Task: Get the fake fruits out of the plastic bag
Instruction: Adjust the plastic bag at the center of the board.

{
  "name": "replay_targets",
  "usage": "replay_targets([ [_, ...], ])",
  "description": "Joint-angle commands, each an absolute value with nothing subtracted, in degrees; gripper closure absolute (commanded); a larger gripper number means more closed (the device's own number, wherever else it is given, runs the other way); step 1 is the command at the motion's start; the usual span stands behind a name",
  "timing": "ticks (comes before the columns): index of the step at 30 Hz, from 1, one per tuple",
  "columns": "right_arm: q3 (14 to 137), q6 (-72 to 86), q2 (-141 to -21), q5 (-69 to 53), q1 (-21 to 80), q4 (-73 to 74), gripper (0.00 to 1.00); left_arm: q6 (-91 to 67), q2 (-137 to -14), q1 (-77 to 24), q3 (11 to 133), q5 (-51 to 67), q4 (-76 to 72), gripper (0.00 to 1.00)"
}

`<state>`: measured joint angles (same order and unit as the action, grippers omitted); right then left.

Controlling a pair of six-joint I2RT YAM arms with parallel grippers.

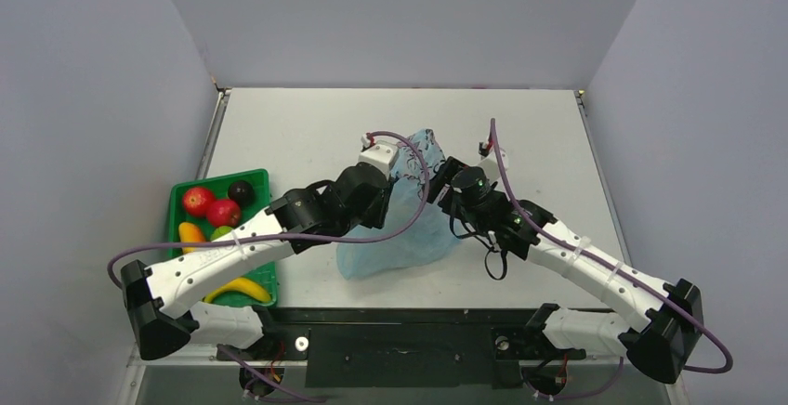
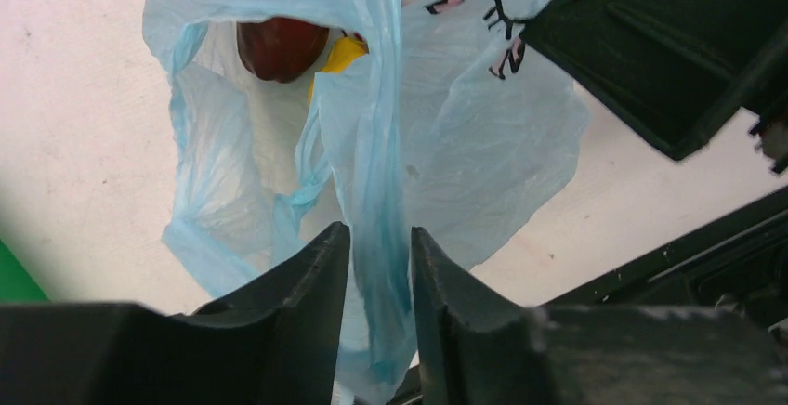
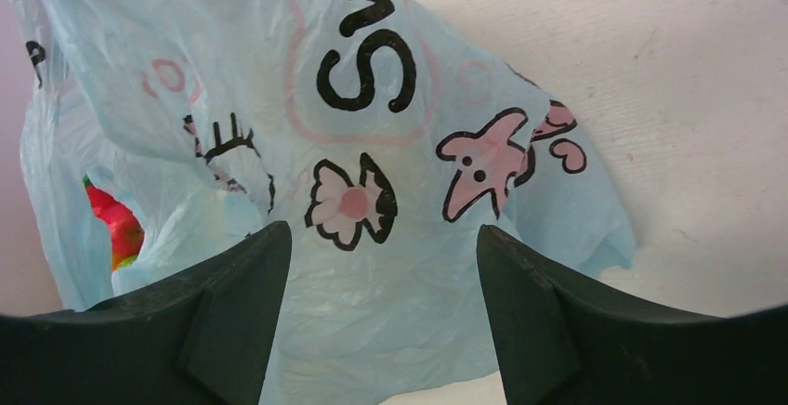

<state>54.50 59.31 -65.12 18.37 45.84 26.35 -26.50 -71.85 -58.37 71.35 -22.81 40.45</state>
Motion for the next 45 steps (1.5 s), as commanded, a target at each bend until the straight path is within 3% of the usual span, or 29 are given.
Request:
replay_targets([
  [1,55.26,62.78,-63.81,20.51,48.05,22.61,0.31,-24.36,-75.11,-57.35,76.36,-26.74,43.56,0.8],
  [2,55.4,62.94,-63.9,20.67,48.95,22.55,0.31,-24.53,-75.88,-57.11,77.23,-27.34,44.9,0.91],
  [4,55.65,63.34,-64.11,20.8,50.71,21.77,0.32,-25.16,-75.36,-56.82,77.51,-28.35,45.25,1.0],
  [7,53.49,63.42,-62.58,19.26,53.59,16.73,0.34,-25.49,-71.91,-55.52,75.18,-26.87,41.92,1.0],
  [12,49.75,60.6,-61.4,16.94,57.38,4.02,0.38,-28.8,-63.14,-48.04,68.22,-10.27,34.81,1.0],
  [23,49.47,62.96,-70.2,13.63,62.49,-3.53,0.44,-37.28,-57.04,-39.19,58.81,8.61,21.74,1.0],
  [32,53.67,58.4,-75.04,23.59,62.8,1.97,0.5,-38.6,-55.84,-38.32,57.63,9.65,20.64,1.0],
  [38,55.42,59.93,-80.58,20.72,59.8,1.06,0.65,-38.48,-55.55,-37.61,57.84,9.59,21.28,1.0],
  [45,42.3,60.93,-73.52,26.14,55.3,3.62,0.65,-34.63,-54.49,-34.29,57.64,5.0,27.3,1.0],
])
